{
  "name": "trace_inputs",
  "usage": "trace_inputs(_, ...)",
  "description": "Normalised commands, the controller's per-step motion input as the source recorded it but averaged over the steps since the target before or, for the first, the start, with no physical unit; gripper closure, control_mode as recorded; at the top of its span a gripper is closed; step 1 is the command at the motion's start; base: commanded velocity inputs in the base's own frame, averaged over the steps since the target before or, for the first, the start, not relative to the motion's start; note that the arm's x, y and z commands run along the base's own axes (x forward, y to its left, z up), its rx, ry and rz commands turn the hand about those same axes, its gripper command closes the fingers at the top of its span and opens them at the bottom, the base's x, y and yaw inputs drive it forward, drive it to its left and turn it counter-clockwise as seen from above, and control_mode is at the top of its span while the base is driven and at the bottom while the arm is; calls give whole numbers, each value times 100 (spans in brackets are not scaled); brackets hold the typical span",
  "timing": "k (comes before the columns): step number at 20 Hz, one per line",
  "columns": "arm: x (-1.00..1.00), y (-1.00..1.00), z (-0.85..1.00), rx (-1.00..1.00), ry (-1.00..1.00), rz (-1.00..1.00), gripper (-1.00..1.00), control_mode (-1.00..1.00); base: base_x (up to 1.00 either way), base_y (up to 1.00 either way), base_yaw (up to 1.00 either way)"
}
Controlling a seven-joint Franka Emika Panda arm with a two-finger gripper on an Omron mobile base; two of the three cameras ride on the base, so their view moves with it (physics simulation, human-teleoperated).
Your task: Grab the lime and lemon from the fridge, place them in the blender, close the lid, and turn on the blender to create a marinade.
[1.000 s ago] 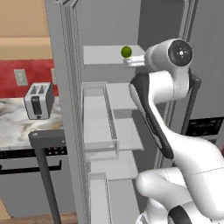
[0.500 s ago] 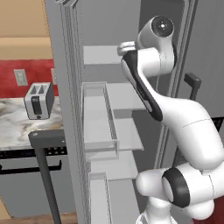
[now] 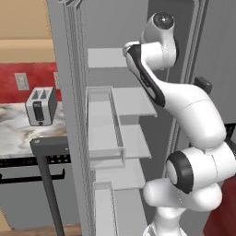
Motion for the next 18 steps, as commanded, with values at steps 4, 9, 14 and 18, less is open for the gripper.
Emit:
trace_inputs(4,56,-15,-16,0,2,0,-100,-100,0,0,0)
trace_inputs(9,55,-11,-13,0,2,0,-100,-100,0,0,0)
trace_inputs(14,60,-1,-16,0,1,0,-100,-100,0,0,0)
trace_inputs(18,61,0,-15,0,1,0,-100,-100,0,0,0)
